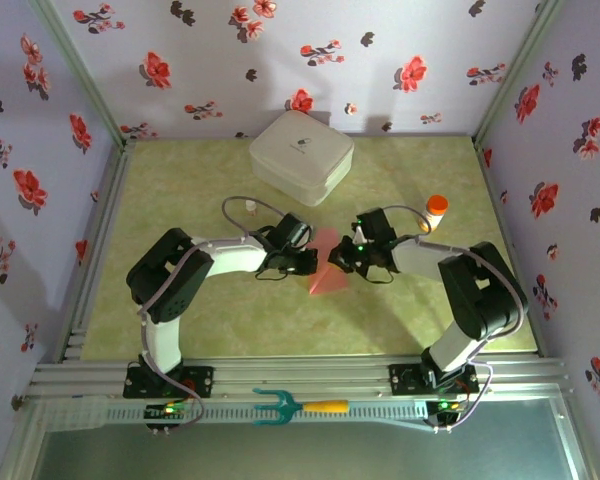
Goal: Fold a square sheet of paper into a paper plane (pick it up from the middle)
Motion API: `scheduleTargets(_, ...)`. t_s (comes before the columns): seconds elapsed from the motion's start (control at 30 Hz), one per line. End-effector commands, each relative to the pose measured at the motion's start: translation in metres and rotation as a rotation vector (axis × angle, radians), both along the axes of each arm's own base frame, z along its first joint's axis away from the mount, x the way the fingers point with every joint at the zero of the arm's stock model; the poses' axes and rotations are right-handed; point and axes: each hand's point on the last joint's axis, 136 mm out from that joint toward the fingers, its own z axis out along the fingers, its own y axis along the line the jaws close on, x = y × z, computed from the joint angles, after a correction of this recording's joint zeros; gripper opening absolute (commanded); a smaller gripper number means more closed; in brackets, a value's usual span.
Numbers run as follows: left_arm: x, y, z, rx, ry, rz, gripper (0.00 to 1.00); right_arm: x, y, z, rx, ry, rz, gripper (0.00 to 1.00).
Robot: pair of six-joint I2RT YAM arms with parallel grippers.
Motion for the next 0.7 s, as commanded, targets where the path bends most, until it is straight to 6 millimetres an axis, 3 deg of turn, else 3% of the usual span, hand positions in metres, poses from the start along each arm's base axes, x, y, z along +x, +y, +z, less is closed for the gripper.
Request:
scheduleTargets(0.0,-0.002,0.013,-0.017,0.052,0.031,0.009,0.0,0.01,0.011,0.007,0.048,-0.006,0.006,0.0)
scheduleTargets(0.33,-0.002,0.012,-0.016,0.052,0.031,0.008,0.0,0.01,0.019,-0.004,0.054,0.03,0.02,0.0)
scheduleTargets(0.67,-0.003,0.014,-0.017,0.055,0.032,0.008,0.0,-0.002,0.002,-0.036,-0.014,0.082,-0.01,0.0)
